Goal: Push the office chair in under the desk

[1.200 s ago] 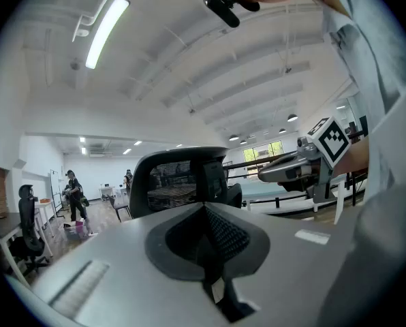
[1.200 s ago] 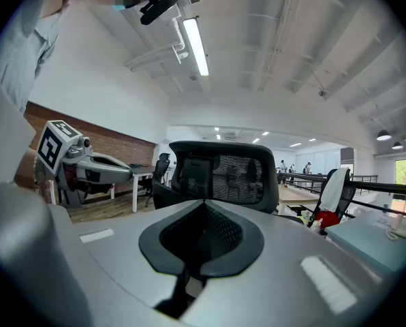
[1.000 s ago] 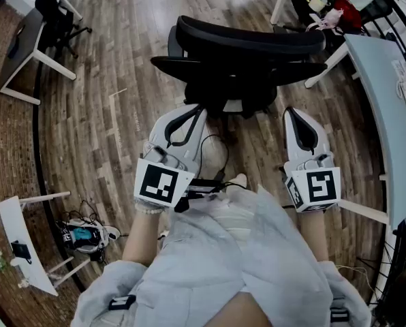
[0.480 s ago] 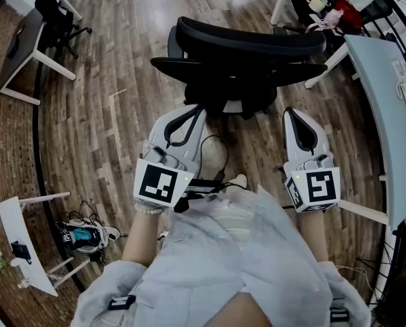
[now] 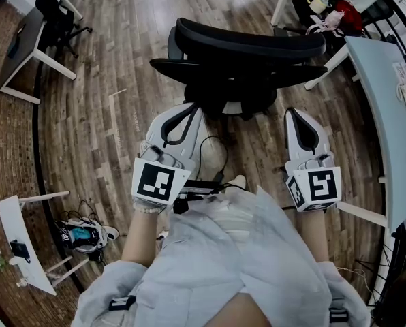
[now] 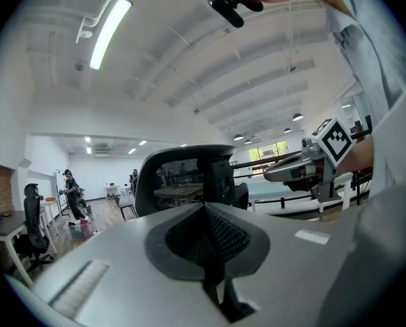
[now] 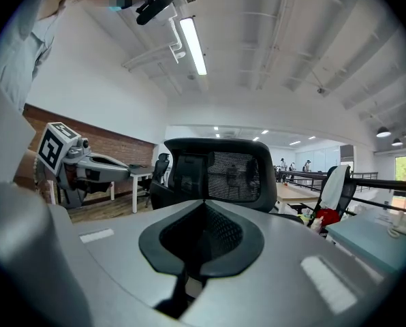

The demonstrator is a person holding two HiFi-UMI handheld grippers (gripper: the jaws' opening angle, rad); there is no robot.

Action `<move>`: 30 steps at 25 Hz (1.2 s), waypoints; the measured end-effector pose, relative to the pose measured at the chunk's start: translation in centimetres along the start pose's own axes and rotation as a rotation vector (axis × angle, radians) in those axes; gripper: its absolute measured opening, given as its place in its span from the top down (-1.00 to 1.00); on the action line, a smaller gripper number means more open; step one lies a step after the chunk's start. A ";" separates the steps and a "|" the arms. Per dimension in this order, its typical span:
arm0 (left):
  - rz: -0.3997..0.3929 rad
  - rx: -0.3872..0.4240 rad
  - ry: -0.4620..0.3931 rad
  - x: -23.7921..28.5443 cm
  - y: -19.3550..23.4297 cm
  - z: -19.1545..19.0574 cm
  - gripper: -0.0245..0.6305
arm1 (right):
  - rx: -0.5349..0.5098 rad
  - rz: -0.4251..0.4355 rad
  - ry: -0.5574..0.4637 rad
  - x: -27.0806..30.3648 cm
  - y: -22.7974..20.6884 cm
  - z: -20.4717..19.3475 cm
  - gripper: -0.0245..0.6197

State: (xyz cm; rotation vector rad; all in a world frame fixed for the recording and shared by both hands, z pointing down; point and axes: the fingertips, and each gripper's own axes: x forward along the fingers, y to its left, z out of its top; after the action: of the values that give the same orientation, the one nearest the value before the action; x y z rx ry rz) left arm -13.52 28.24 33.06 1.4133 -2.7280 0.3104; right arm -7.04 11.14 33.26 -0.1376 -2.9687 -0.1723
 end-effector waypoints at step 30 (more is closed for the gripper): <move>-0.074 0.602 0.361 7.4 8.6 -5.2 0.39 | -0.656 0.121 0.344 7.4 -11.0 -4.4 0.15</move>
State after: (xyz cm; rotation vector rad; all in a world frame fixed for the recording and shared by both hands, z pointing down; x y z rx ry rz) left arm -25.07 28.20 37.88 1.3741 -2.3686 1.3228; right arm -14.74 0.30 37.68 -0.3243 -2.4451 -1.0301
